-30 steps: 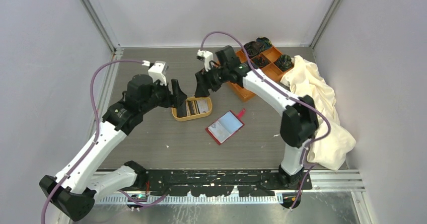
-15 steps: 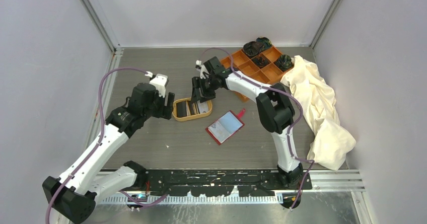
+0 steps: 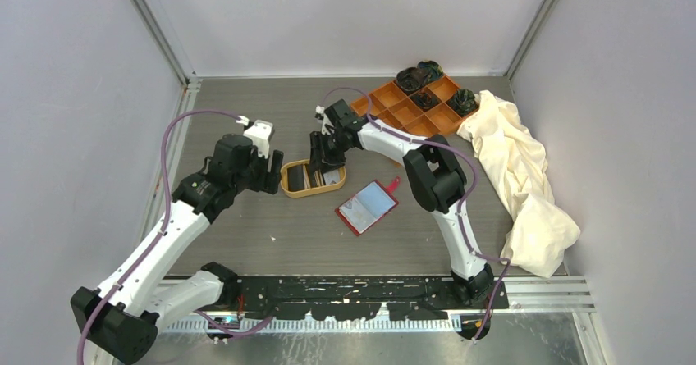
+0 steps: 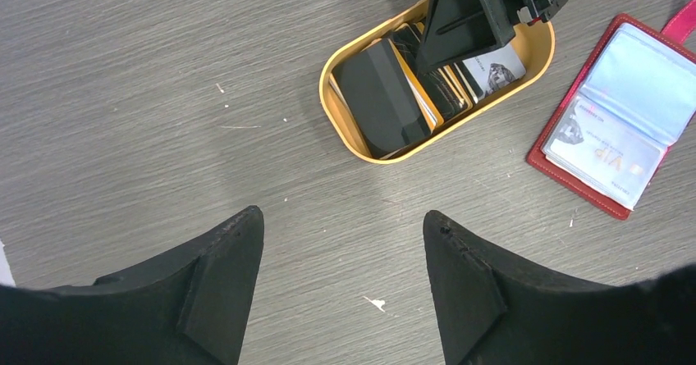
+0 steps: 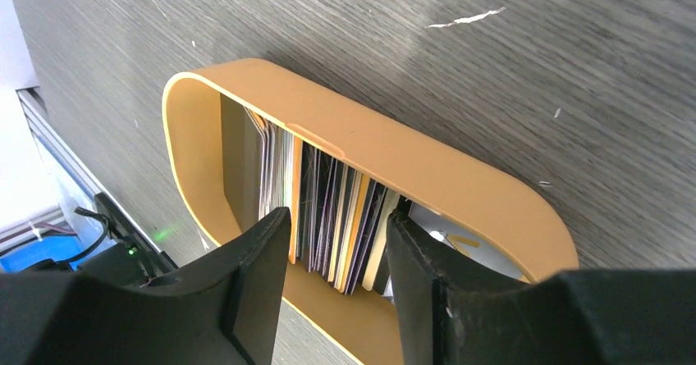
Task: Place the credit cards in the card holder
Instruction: Pick up the credit card from the storage box.
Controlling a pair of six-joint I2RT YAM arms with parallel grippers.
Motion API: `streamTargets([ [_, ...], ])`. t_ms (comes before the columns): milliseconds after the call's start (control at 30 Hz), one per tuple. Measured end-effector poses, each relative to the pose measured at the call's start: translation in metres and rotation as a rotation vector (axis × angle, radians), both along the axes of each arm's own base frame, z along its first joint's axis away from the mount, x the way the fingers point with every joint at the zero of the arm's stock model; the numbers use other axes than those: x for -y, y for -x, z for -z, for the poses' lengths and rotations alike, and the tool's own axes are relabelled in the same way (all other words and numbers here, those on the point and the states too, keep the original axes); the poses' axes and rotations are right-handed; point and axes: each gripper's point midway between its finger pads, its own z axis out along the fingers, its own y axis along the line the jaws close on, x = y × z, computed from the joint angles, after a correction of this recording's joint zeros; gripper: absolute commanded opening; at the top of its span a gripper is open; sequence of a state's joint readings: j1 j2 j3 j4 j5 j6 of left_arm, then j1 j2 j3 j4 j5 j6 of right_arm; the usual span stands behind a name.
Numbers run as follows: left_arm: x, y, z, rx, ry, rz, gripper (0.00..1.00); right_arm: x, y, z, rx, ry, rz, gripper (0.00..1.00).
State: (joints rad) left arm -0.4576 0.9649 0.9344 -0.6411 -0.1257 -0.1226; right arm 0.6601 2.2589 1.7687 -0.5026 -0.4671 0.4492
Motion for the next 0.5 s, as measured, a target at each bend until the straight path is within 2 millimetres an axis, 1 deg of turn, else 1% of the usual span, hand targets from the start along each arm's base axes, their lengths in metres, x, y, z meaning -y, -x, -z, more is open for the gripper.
streamTargets([
  [100, 0.001, 0.000, 0.001, -0.004, 0.002, 0.004, 0.71, -0.003, 0.002, 0.000, -0.016, -0.016, -0.004, 0.51],
  [300, 0.002, 0.000, 0.001, -0.008, 0.006, 0.009, 0.70, -0.013, 0.007, -0.002, -0.064, -0.082, -0.015, 0.42],
  [500, 0.002, 0.000, 0.001, -0.008, 0.006, 0.010, 0.70, -0.026, 0.011, -0.013, -0.118, -0.180, -0.024, 0.41],
])
